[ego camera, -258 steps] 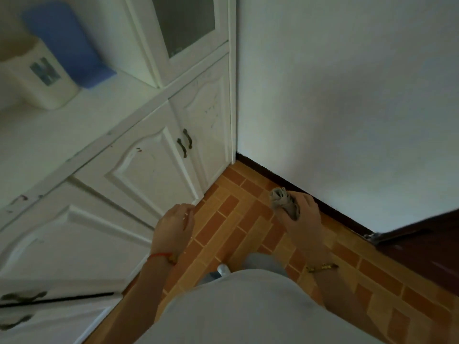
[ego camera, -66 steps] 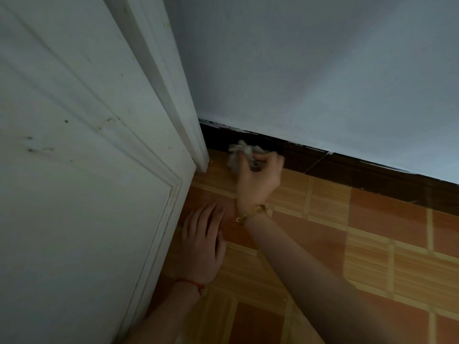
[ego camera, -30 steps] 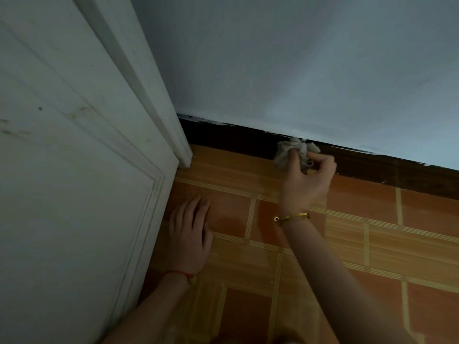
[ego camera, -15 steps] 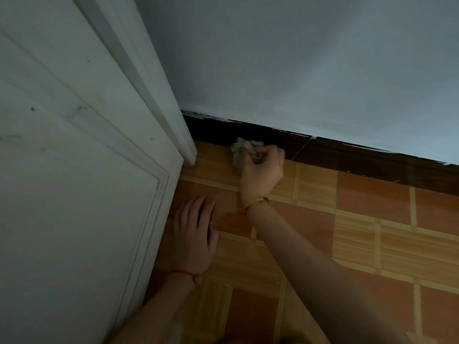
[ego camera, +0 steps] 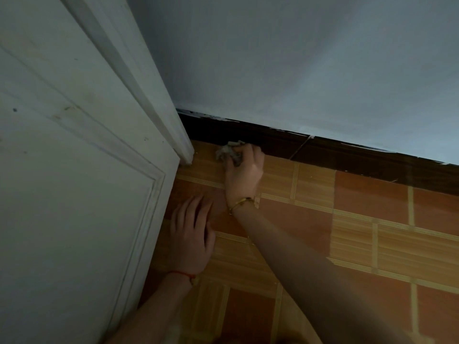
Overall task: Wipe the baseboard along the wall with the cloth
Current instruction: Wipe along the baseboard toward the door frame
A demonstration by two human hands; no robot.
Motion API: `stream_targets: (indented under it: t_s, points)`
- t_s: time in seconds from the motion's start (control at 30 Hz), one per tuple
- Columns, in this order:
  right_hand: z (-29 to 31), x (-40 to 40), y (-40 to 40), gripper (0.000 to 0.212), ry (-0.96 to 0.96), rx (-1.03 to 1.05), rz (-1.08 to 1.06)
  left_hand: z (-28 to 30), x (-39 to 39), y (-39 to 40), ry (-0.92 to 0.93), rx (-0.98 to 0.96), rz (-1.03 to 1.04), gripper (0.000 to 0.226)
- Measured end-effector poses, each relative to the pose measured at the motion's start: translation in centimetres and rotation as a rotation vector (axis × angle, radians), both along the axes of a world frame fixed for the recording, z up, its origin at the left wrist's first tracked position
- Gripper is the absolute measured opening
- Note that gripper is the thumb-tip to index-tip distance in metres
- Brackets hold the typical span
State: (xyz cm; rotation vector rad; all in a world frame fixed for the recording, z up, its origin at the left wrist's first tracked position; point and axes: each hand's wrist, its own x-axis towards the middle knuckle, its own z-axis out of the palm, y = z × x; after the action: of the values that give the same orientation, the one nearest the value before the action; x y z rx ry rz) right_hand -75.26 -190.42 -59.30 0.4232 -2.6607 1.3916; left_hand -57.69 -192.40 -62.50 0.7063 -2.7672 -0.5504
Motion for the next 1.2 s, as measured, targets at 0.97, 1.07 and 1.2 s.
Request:
stream_targets:
  t_s: [0.97, 1.07, 1.2]
  points:
    - [-0.9, 1.0, -1.1, 0.030, -0.010, -0.048, -0.054, 0.0, -0.2, 0.1, 0.021, 0.002, 0.007, 0.050]
    - [-0.9, 1.8, -2.3, 0.032, -0.020, -0.047, 0.057, -0.3, -0.1, 0.1, 0.015, -0.025, 0.009, 0.049]
    - [-0.8, 2.1, -4.2, 0.031, -0.018, 0.006, 0.135, -0.4, -0.1, 0.1, 0.018, -0.041, 0.014, 0.044]
